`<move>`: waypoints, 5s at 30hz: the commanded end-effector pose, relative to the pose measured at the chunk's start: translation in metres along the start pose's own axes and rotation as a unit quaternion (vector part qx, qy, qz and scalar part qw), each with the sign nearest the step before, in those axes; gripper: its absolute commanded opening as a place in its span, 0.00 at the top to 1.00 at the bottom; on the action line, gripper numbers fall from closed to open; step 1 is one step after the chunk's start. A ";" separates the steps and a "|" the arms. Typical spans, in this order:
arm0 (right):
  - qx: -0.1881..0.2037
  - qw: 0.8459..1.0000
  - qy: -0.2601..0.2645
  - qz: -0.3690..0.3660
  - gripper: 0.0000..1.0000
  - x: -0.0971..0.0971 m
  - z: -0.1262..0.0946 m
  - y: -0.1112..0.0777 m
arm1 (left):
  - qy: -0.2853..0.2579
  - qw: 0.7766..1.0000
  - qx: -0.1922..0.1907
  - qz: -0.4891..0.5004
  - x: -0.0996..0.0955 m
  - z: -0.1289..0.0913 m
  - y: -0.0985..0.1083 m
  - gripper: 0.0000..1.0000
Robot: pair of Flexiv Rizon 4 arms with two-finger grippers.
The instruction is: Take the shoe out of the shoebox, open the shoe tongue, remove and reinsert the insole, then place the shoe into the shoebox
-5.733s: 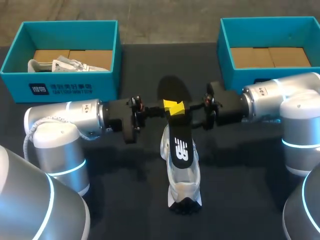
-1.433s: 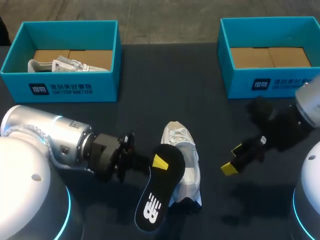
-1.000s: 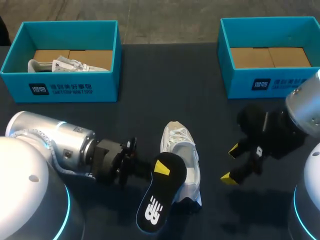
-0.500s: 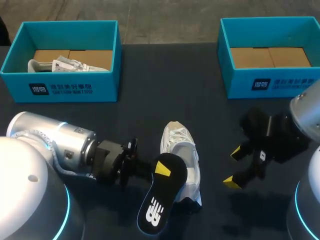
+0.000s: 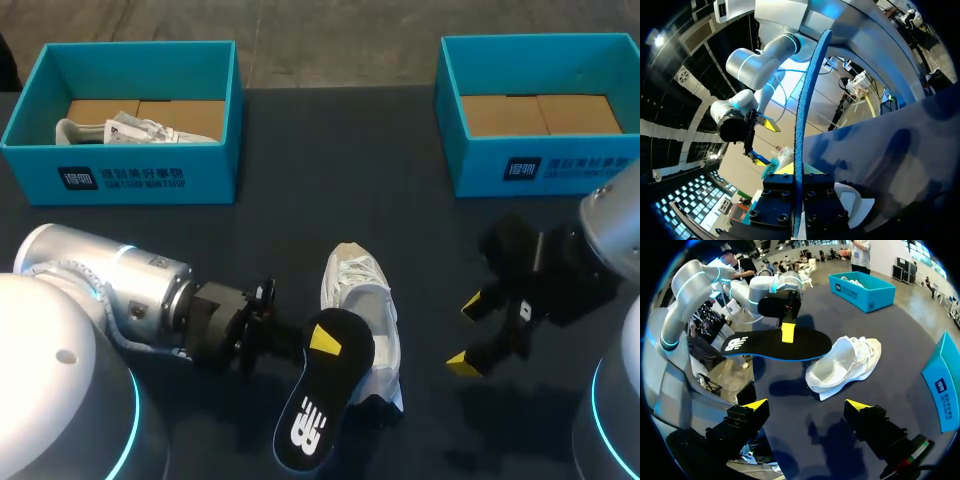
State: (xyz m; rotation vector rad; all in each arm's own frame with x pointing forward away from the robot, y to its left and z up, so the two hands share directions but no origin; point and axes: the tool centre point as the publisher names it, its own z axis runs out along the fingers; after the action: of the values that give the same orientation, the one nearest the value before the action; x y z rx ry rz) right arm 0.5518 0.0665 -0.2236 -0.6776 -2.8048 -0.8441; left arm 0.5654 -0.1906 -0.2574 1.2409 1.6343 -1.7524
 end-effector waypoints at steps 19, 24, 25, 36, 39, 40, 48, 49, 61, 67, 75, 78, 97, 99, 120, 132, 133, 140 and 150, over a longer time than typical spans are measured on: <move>0.001 0.999 -0.019 -0.034 0.00 0.007 0.004 -0.009 | -0.004 1.000 0.006 -0.024 0.014 0.013 0.001 1.00; 0.011 0.998 -0.030 -0.061 0.00 0.013 0.002 -0.009 | -0.013 0.999 0.010 -0.030 0.012 0.013 0.002 1.00; 0.014 0.997 -0.031 -0.063 0.00 0.014 0.002 -0.009 | -0.013 0.999 0.010 -0.031 0.012 0.014 0.003 1.00; 0.031 0.990 -0.072 -0.116 0.00 0.013 0.010 -0.014 | -0.014 0.998 0.022 -0.052 0.011 0.018 0.004 1.00; 0.037 0.990 -0.081 -0.110 0.00 0.008 0.013 -0.018 | -0.016 0.998 0.025 -0.056 0.011 0.020 0.005 1.00; 0.037 0.990 -0.081 -0.110 0.00 0.008 0.013 -0.018 | -0.016 0.998 0.025 -0.056 0.010 0.019 0.004 1.00; 0.037 0.990 -0.081 -0.110 0.00 0.008 0.013 -0.018 | -0.016 0.998 0.027 -0.056 0.010 0.019 0.004 1.00; 0.037 0.990 -0.081 -0.110 0.00 0.008 0.013 -0.018 | -0.016 0.998 0.027 -0.056 0.010 0.019 0.004 1.00; 0.037 0.990 -0.081 -0.110 0.00 0.008 0.013 -0.018 | -0.016 0.998 0.027 -0.056 0.010 0.019 0.004 1.00; 0.037 0.990 -0.081 -0.110 0.00 0.008 0.013 -0.018 | -0.016 0.998 0.027 -0.056 0.010 0.019 0.004 1.00; 0.037 0.990 -0.081 -0.110 0.00 0.008 0.013 -0.018 | -0.022 0.997 0.033 -0.062 0.009 0.024 0.011 1.00; 0.037 0.990 -0.081 -0.110 0.00 0.008 0.013 -0.018 | -0.022 0.997 0.034 -0.068 0.009 0.028 0.018 1.00; 0.030 0.989 -0.079 -0.120 0.00 0.002 0.024 -0.017 | -0.033 0.992 0.039 -0.113 0.010 0.040 0.045 1.00; 0.032 0.990 -0.076 -0.115 0.00 -0.002 0.028 -0.017 | -0.032 0.992 0.039 -0.113 0.010 0.041 0.045 1.00; 0.050 0.989 -0.085 -0.110 0.00 -0.018 0.055 -0.018 | -0.034 0.991 0.045 -0.120 0.014 0.044 0.045 1.00; 0.066 0.991 -0.064 -0.101 0.00 -0.030 0.080 -0.015 | -0.047 0.988 0.047 -0.140 0.023 0.048 0.051 1.00; 0.069 0.991 -0.064 -0.097 0.00 -0.031 0.082 -0.016 | -0.048 0.988 0.048 -0.140 0.023 0.048 0.051 1.00; 0.073 0.991 -0.062 -0.094 0.00 -0.046 0.098 -0.018 | -0.053 0.987 0.056 -0.138 0.022 0.049 0.049 1.00; 0.089 0.989 -0.043 -0.106 0.00 -0.068 0.119 -0.017 | -0.058 0.987 0.056 -0.141 0.018 0.050 0.049 1.00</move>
State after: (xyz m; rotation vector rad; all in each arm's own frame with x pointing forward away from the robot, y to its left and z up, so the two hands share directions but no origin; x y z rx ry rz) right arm 0.5880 0.0738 -0.3230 -0.4111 -3.0391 -0.6392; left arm 0.5809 -0.2412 -0.3045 0.9736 1.7291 -2.0707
